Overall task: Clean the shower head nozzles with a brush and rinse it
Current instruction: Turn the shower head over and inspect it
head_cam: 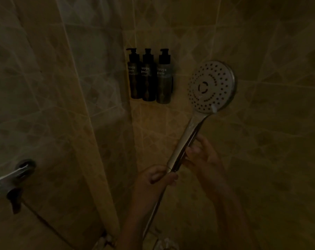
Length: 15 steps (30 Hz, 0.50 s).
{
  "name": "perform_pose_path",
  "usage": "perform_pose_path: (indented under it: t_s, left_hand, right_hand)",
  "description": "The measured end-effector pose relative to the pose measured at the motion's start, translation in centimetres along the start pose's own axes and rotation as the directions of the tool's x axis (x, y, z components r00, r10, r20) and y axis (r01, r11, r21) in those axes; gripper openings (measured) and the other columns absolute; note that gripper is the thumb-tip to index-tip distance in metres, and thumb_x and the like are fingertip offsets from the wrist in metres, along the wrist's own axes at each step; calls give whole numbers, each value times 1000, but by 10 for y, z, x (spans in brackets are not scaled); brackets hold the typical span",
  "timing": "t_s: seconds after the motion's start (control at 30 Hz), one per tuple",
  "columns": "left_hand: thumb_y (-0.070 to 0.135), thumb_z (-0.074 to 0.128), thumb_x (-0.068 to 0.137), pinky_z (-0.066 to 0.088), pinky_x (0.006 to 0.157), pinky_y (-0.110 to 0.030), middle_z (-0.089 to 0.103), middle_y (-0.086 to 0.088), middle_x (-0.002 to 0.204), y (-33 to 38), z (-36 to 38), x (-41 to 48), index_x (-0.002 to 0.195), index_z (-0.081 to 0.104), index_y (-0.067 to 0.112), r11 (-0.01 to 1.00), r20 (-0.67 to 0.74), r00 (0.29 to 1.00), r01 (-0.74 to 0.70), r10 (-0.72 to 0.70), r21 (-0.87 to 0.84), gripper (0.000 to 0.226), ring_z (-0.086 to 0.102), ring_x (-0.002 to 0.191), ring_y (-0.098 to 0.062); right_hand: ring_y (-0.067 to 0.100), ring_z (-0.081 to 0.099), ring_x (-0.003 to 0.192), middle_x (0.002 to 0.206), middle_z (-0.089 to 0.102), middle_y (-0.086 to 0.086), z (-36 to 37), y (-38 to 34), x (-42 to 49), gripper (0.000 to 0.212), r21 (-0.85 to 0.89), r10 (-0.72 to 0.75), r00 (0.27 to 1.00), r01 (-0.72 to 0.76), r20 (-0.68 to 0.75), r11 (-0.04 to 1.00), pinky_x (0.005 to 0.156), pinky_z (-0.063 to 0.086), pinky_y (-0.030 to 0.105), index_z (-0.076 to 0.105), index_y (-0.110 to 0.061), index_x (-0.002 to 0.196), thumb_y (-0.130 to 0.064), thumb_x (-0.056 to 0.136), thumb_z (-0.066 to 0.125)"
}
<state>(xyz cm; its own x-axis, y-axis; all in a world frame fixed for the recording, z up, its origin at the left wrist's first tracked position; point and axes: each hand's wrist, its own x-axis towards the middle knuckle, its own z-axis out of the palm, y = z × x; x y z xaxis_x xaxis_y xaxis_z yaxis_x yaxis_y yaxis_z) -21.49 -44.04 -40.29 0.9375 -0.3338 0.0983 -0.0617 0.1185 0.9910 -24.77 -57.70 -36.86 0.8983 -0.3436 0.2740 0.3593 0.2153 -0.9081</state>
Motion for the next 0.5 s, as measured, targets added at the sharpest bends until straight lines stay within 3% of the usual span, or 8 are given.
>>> perform_pose_path:
  t_s: [0.1,0.2,0.3,0.37,0.4,0.5]
  left_hand:
    - [10,71,74,54,66,-25,75,-6,68,-1,5,3,68,68,20,999,-27,1000,3,-4,-47,12,71,65,-18]
    - [8,72,74,53,66,-24,75,-9,71,0,8,5,71,68,17,999,-49,998,-27,25,-39,10,71,68,-19]
    - [9,74,73,54,67,-25,74,-9,71,1,9,8,74,69,11,999,-77,996,-42,40,-21,6,71,70,-21]
    - [7,76,72,54,64,-23,74,-9,69,5,9,8,71,68,12,999,-98,994,-43,39,-32,9,71,68,-20]
    - [5,76,71,53,62,-21,74,-9,67,9,9,9,68,67,15,998,-105,994,-47,43,-39,14,71,65,-19]
    - [3,75,71,52,58,-17,73,-6,64,21,8,16,63,67,20,997,-87,995,-52,47,-55,21,69,61,-15]
  right_hand:
    - [17,67,98,99,72,0,8,-3,6,22,7,9,997,-9,73,1000,74,55,29,60,-30,105,-22,85,62]
    - [19,66,91,97,67,7,20,-1,11,22,-186,-79,994,91,69,978,75,54,37,57,-29,101,-25,81,65]
    - [7,58,70,74,61,-2,26,2,13,10,-291,-189,982,188,25,938,65,50,24,58,-17,88,-12,85,66]
    - [14,59,73,78,63,14,26,0,14,14,-244,-179,984,168,-24,955,67,50,30,59,-6,94,-6,83,67]
    - [14,61,73,77,65,14,26,-2,16,18,-189,-157,986,143,-57,972,68,52,30,58,-6,97,-4,82,67]
    - [6,63,68,67,65,-7,25,-8,20,21,-70,-127,987,120,-101,990,65,53,24,61,-25,90,-6,81,67]
